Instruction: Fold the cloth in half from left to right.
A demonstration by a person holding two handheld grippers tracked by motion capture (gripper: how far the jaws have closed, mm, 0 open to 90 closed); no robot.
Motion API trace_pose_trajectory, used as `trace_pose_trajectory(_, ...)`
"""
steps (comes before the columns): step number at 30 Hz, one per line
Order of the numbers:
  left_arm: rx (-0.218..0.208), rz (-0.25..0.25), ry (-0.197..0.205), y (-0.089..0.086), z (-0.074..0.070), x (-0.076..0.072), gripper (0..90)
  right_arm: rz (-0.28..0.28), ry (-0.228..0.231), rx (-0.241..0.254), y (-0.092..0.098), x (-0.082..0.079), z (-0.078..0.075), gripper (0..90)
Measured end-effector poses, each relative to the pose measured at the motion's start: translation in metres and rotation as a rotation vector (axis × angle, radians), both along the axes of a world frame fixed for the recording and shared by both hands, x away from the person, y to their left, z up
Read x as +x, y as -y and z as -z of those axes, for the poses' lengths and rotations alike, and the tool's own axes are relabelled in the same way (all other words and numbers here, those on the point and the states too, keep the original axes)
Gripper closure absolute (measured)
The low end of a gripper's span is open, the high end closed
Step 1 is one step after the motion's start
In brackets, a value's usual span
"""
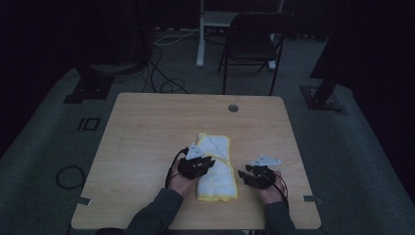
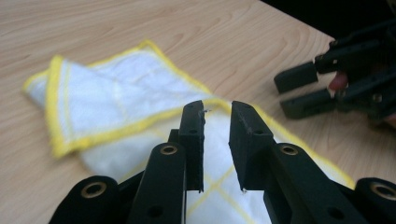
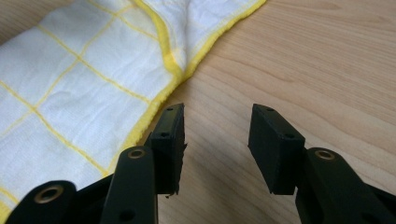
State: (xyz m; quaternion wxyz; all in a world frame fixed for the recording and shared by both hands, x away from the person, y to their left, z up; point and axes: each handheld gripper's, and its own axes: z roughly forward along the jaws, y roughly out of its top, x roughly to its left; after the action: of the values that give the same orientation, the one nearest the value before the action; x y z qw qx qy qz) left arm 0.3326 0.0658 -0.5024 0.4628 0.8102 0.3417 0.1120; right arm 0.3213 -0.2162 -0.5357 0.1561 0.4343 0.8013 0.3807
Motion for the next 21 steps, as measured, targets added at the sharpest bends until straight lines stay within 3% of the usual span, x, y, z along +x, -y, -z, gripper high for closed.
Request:
trace_pose_trajectory(10, 0.04, 0.016, -0.001, -0.023, 0.008, -0.031, 73.0, -0.029, 0.035, -0.004, -0.013, 0.003, -0.008, 55.9)
trace_pose_trajectory(21, 0.058, 0.079, 0.005, -0.026, 0.016, -0.064, 65.8, -0.065, 0.052, -0.003, -0.029, 0.011, -0.016, 56.1)
